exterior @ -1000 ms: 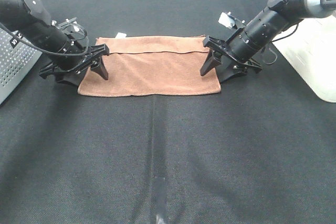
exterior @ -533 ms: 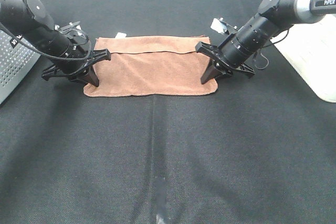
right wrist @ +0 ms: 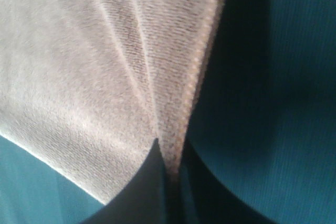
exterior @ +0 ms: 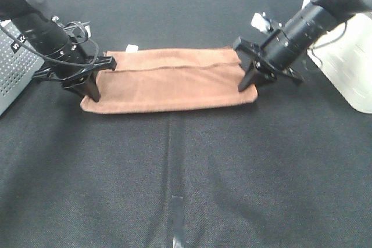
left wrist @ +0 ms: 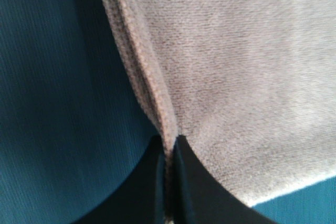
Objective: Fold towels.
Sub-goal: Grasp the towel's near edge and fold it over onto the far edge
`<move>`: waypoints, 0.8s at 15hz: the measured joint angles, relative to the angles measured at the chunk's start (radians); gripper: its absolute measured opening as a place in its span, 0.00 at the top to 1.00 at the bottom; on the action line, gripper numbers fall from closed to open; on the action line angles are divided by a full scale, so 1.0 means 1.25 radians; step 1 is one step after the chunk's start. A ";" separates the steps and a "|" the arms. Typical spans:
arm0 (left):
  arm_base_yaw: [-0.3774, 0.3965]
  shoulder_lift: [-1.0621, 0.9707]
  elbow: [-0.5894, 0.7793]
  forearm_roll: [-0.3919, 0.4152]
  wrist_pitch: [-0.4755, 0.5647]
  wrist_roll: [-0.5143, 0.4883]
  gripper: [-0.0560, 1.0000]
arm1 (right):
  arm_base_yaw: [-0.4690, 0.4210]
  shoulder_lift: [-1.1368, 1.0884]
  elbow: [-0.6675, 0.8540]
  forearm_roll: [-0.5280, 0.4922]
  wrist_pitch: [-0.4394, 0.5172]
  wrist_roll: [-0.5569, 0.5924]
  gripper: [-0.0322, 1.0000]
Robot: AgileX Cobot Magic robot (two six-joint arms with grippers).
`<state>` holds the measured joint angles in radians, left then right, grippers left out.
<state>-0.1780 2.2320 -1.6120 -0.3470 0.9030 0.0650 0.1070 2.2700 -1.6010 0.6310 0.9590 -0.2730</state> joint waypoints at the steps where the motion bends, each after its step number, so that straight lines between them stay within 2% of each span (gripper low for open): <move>1: 0.000 0.000 0.000 0.000 0.000 0.000 0.94 | 0.000 0.000 0.000 0.000 0.000 0.000 0.97; 2: -0.018 -0.031 0.044 0.006 0.004 0.000 0.94 | 0.001 -0.039 0.087 0.006 -0.027 -0.019 0.97; 6: -0.020 -0.042 0.055 0.006 0.000 -0.010 0.94 | 0.001 -0.049 0.096 0.012 -0.039 -0.024 0.97; 9: 0.003 -0.042 0.006 0.008 -0.054 -0.040 0.94 | 0.001 -0.048 0.006 0.000 -0.061 -0.020 0.97; 12: 0.013 -0.026 -0.072 0.003 -0.116 -0.029 0.94 | 0.001 -0.014 -0.161 -0.030 -0.060 0.007 0.97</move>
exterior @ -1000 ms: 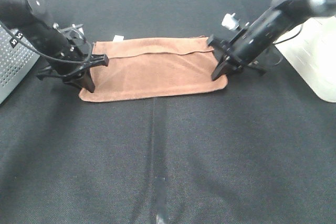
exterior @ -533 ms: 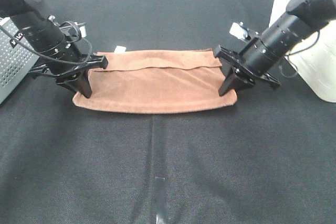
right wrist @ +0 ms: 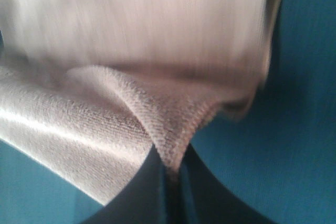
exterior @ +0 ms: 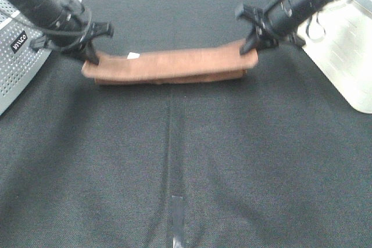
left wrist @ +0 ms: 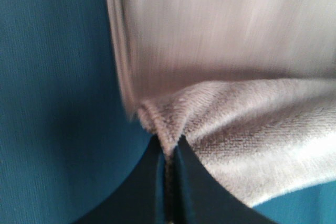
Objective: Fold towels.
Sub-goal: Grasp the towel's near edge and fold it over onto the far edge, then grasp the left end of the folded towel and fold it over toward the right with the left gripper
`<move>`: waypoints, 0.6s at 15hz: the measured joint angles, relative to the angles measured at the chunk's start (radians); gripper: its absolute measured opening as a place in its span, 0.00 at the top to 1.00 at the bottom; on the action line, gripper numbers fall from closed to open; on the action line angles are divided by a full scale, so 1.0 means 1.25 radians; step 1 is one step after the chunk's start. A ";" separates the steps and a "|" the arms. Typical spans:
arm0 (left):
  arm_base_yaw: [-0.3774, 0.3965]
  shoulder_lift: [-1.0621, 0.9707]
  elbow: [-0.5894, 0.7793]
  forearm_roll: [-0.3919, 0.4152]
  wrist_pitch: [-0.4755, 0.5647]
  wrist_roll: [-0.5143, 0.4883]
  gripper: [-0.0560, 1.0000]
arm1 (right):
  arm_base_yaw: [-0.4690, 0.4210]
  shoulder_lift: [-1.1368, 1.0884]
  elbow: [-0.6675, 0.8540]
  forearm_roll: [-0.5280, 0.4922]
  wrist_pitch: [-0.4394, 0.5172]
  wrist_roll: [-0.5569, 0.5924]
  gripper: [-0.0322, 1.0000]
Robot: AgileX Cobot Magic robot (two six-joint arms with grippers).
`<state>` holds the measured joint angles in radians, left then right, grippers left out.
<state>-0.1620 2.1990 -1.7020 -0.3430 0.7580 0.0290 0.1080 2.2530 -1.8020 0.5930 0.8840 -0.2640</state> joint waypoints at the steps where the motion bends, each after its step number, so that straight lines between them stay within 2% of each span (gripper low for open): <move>1: 0.000 0.028 -0.047 -0.002 -0.024 0.007 0.94 | 0.000 0.042 -0.081 -0.014 0.005 0.014 0.97; 6: 0.006 0.157 -0.158 -0.002 -0.138 0.009 0.94 | 0.000 0.224 -0.304 -0.041 0.023 0.043 0.97; 9: 0.006 0.189 -0.170 -0.002 -0.150 0.006 0.91 | 0.000 0.265 -0.329 -0.042 0.018 0.053 0.97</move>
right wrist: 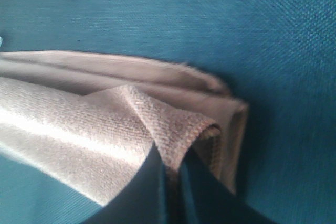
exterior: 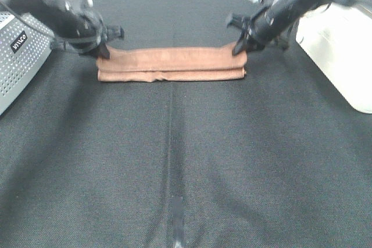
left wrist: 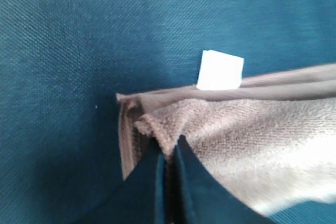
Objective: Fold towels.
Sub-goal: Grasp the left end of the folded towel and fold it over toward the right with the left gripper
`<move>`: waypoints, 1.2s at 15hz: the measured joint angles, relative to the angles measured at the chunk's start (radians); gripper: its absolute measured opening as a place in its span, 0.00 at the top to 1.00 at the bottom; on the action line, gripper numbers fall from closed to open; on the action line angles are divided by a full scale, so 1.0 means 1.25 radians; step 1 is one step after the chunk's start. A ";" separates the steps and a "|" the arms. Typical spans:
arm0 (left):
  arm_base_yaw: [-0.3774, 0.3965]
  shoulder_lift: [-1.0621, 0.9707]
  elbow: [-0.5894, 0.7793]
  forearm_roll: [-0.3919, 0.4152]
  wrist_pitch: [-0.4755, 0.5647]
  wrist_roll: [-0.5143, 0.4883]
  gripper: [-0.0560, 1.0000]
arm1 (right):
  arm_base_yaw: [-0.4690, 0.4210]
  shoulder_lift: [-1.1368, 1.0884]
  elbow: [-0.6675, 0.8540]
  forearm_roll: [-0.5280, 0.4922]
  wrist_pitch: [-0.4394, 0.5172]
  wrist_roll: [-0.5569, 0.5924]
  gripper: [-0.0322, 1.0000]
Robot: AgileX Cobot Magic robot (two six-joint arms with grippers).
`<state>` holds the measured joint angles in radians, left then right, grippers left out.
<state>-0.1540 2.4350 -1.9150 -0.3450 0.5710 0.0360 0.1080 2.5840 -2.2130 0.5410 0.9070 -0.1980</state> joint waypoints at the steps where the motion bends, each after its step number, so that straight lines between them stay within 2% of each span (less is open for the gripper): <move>1: 0.000 0.006 -0.001 0.000 -0.008 0.000 0.86 | 0.000 0.010 -0.002 -0.002 -0.003 0.004 0.93; 2: 0.000 0.006 -0.001 0.000 -0.016 0.000 0.76 | 0.000 0.014 -0.002 -0.002 -0.005 0.005 0.83; 5: 0.000 0.007 -0.007 -0.002 -0.016 0.002 0.35 | 0.000 0.014 -0.012 0.001 -0.007 0.005 0.34; 6: 0.000 0.007 -0.028 0.006 0.010 0.003 0.25 | 0.000 0.014 -0.028 -0.006 0.017 0.005 0.23; 7: 0.000 0.007 -0.045 0.023 0.032 -0.005 0.23 | 0.000 0.012 -0.045 -0.016 0.043 0.007 0.20; 9: 0.000 0.007 -0.075 0.076 0.077 -0.077 0.22 | 0.000 -0.002 -0.070 -0.046 0.082 0.027 0.19; 12: 0.001 0.012 -0.081 0.106 0.094 -0.130 0.22 | 0.000 -0.012 -0.075 -0.073 0.091 0.045 0.18; 18: 0.001 0.062 -0.083 0.027 0.091 -0.130 0.22 | 0.000 -0.012 -0.075 -0.077 0.090 0.045 0.18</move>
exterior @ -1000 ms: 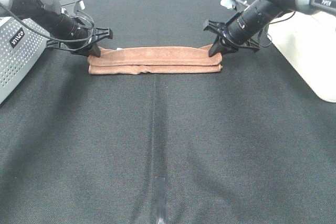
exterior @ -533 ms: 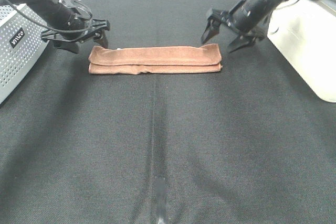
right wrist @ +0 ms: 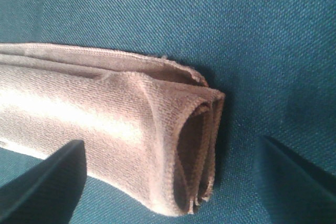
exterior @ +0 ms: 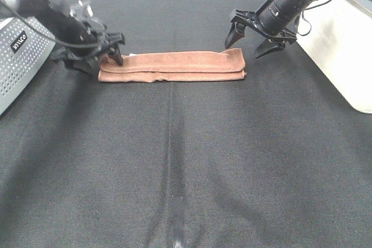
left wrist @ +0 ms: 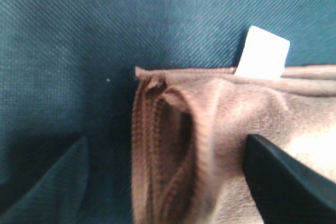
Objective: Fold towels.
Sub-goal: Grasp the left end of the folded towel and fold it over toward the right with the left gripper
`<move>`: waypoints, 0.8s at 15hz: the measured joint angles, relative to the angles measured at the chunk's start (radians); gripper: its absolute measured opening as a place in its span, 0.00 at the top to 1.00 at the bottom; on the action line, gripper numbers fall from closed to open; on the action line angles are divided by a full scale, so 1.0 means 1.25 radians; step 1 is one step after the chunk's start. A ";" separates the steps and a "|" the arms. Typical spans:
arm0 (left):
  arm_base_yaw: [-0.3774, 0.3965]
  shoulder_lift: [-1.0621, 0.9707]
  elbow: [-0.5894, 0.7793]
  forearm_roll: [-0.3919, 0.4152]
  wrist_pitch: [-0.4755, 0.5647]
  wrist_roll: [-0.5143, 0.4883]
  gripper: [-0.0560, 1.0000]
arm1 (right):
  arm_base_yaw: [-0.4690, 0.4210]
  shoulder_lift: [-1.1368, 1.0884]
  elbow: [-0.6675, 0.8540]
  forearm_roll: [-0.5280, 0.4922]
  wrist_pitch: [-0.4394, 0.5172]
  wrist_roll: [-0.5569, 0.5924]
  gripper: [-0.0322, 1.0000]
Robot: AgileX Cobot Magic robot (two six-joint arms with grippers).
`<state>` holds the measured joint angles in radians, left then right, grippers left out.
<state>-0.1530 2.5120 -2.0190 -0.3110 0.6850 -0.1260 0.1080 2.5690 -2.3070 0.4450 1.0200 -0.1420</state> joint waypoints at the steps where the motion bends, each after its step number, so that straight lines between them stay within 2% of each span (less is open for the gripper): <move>1: 0.000 0.005 -0.002 -0.004 -0.003 0.001 0.25 | 0.000 0.000 0.000 0.000 -0.001 0.000 0.18; 2: 0.000 0.005 -0.002 -0.004 -0.003 0.001 0.25 | 0.000 0.000 0.000 0.000 -0.001 0.000 0.18; 4: 0.002 0.014 -0.005 -0.049 -0.017 0.018 0.35 | 0.000 0.000 0.000 0.000 -0.001 0.000 0.18; 6: 0.002 0.022 -0.005 -0.118 -0.025 0.080 0.53 | 0.000 0.000 0.000 -0.002 -0.001 0.000 0.18; 9: 0.002 0.030 -0.005 -0.138 -0.025 0.101 0.86 | 0.000 0.000 0.000 -0.002 -0.001 0.000 0.18; 11: 0.002 0.026 -0.005 -0.111 -0.018 0.101 0.88 | 0.000 0.000 0.000 -0.002 -0.001 0.000 0.18; 12: 0.005 0.016 -0.011 -0.066 0.019 0.101 0.88 | 0.000 -0.002 0.000 -0.003 -0.001 0.002 0.18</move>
<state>-0.1470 2.5320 -2.0330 -0.3930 0.7090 0.0000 0.1080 2.5670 -2.3070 0.4410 1.0190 -0.1390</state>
